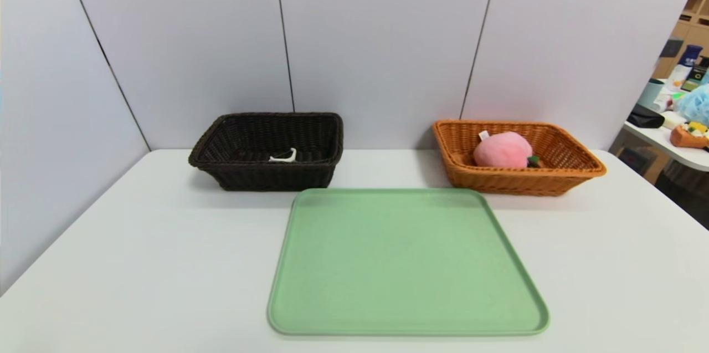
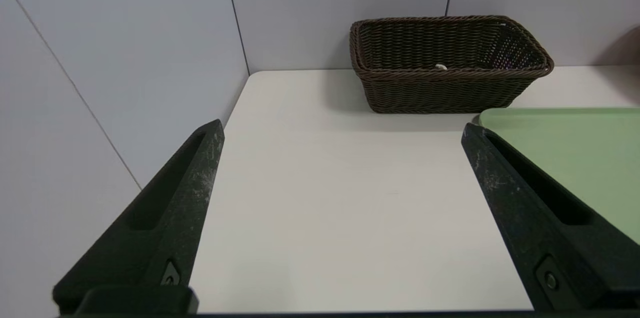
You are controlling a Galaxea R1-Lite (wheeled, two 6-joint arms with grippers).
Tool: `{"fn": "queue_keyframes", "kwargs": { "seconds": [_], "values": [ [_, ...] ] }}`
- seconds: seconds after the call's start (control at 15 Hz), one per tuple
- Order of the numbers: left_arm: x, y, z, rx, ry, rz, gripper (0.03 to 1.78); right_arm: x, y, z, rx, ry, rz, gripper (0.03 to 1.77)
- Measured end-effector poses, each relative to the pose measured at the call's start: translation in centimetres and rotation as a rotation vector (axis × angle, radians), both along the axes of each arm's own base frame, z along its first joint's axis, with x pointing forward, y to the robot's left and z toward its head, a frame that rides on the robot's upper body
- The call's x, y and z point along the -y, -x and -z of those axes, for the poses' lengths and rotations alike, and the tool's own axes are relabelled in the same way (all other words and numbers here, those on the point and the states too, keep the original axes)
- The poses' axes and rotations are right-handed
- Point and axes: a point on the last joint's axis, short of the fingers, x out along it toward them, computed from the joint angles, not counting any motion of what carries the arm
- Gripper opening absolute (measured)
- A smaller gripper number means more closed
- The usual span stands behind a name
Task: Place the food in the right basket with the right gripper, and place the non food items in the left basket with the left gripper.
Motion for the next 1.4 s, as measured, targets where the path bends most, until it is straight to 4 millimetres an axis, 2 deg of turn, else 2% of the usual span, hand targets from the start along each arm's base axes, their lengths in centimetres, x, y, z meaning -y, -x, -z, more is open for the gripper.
{"fn": "queue_keyframes", "kwargs": {
  "seconds": [0.27,0.6,0.73,1.0,1.2,1.4],
  "values": [
    [0.0,1.7,1.4,0.046,0.001,0.002,1.69,0.0,1.5,1.6,0.073,-0.007,0.043,1.70],
    [0.2,3.2,4.4,0.092,-0.007,0.044,1.69,0.0,3.5,3.8,0.162,-0.006,0.020,1.70],
    [0.3,3.4,6.0,0.100,-0.007,0.041,1.69,0.0,3.6,5.1,0.186,-0.002,0.013,1.70],
    [0.3,2.8,7.6,0.137,-0.014,0.032,1.69,0.0,1.9,6.9,0.321,0.014,0.003,1.70],
    [0.3,1.4,9.4,0.156,-0.023,0.029,1.69,-0.1,0.2,8.8,0.424,0.040,-0.040,1.70],
    [0.3,-0.3,11.6,0.199,-0.027,0.026,1.69,-0.2,-0.4,10.0,0.467,0.056,-0.097,1.70]
  ]
}}
